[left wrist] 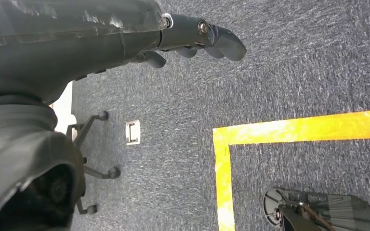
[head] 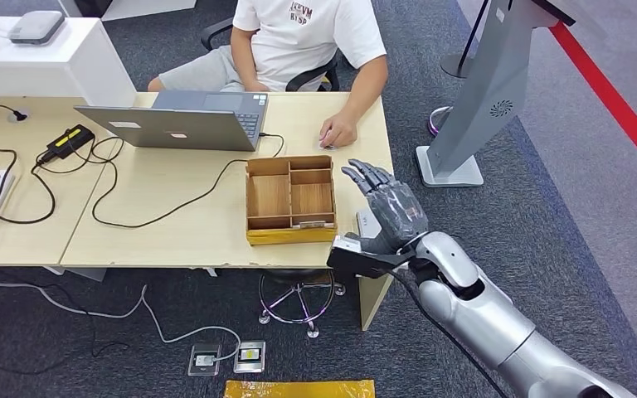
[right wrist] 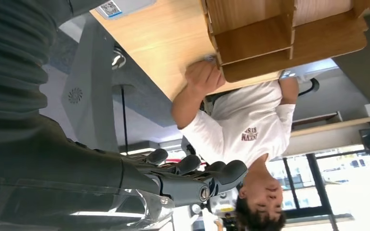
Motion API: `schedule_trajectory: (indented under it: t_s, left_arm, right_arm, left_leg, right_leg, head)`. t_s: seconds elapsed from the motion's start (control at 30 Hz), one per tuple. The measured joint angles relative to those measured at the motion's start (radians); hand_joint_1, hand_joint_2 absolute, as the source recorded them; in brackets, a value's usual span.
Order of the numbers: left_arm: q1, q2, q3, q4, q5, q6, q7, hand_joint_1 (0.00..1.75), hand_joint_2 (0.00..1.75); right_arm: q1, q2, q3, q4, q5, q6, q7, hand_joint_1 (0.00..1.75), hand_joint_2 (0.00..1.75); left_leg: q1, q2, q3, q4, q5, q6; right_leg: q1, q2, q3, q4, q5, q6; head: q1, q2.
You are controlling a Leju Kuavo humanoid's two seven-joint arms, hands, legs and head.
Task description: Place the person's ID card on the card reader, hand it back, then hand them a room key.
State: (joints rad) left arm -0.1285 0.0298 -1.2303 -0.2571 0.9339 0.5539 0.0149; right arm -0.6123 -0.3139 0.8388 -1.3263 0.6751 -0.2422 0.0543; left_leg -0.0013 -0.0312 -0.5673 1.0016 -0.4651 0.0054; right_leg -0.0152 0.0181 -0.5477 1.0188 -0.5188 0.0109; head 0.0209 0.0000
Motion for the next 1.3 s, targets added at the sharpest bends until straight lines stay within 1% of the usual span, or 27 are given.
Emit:
schedule_trajectory:
  t_s: [0.1, 0.3, 0.57, 0.9, 1.3]
  left_arm:
    - [0.0, 0.0, 0.0, 0.0, 0.0, 0.0, 0.0, 0.0, 0.0]
    - [0.0, 0.0, 0.0, 0.0, 0.0, -0.001, 0.004, 0.0, 0.0]
    - [-0.001, 0.0, 0.0, 0.0, -0.002, -0.005, 0.013, 0.0, 0.0]
    - [-0.001, 0.0, 0.0, 0.0, -0.004, -0.007, 0.013, 0.0, 0.0]
    - [-0.001, -0.002, 0.0, 0.0, -0.003, -0.006, 0.017, 0.0, 0.0]
  right_arm:
    - [-0.018, 0.018, 0.022, 0.017, 0.031, 0.013, 0.008, 0.0, 1.75]
    - [-0.049, 0.052, 0.053, 0.067, 0.052, 0.026, 0.008, 0.0, 1.75]
    - [-0.089, 0.117, 0.089, 0.161, 0.096, 0.034, 0.007, 0.0, 1.75]
    - [-0.123, 0.174, 0.105, 0.254, 0.103, 0.025, 0.011, 0.0, 1.75]
    - [-0.161, 0.247, 0.118, 0.376, 0.105, 0.014, -0.012, 0.0, 1.75]
  left_leg:
    - [0.0, 0.0, 0.0, 0.0, 0.0, 0.0]
    - [0.0, 0.0, 0.0, 0.0, 0.0, 0.0]
    - [0.0, 0.0, 0.0, 0.0, 0.0, 0.0]
    - [0.0, 0.0, 0.0, 0.0, 0.0, 0.0]
    - [0.0, 0.0, 0.0, 0.0, 0.0, 0.0]
  right_leg:
    - [0.0, 0.0, 0.0, 0.0, 0.0, 0.0]
    - [0.0, 0.0, 0.0, 0.0, 0.0, 0.0]
    - [0.0, 0.0, 0.0, 0.0, 0.0, 0.0]
    - [0.0, 0.0, 0.0, 0.0, 0.0, 0.0]
    - [0.0, 0.0, 0.0, 0.0, 0.0, 0.0]
  head:
    - [0.0, 0.0]
    - [0.0, 0.0]
    - [0.0, 0.0]
    - [0.0, 0.0]
    - [0.0, 0.0]
